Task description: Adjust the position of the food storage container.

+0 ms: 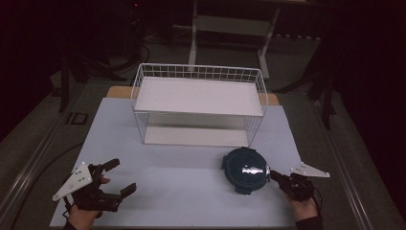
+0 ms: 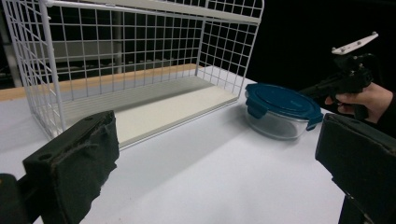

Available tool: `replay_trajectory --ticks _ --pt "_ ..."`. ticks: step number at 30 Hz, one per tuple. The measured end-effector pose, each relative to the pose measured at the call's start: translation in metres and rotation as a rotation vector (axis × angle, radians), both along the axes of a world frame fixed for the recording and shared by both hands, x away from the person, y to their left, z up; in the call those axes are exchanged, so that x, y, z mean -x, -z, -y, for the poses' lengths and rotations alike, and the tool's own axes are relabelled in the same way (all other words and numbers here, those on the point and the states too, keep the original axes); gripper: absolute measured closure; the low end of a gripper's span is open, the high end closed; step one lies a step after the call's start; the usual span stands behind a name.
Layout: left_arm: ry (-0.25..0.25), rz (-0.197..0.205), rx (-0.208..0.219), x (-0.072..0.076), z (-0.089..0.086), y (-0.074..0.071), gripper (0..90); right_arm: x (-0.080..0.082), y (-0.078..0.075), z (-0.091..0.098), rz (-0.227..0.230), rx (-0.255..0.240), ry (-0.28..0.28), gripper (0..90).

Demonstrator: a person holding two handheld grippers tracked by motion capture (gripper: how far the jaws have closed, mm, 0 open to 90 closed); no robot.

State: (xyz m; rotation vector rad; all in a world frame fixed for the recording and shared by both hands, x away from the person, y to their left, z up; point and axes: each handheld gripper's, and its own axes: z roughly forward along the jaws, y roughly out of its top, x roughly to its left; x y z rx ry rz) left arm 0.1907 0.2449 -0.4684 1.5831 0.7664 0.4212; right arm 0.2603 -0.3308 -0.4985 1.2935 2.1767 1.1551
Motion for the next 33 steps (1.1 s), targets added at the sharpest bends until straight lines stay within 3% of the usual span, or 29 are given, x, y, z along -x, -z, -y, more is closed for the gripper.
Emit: replay_trajectory --ticks 7,16,33 --pt "0.004 -0.002 -0.008 0.000 0.000 0.001 0.0 -0.009 0.000 -0.014 -0.008 -0.003 -0.043 90.0" --pt "0.001 -0.003 -0.006 -0.001 -0.001 0.001 0.0 -0.010 -0.001 -0.011 -0.009 -0.012 -0.034 90.0" --pt "0.031 0.001 -0.021 0.000 0.004 0.002 0.0 -0.019 0.000 -0.027 -0.022 -0.030 -0.063 90.0"
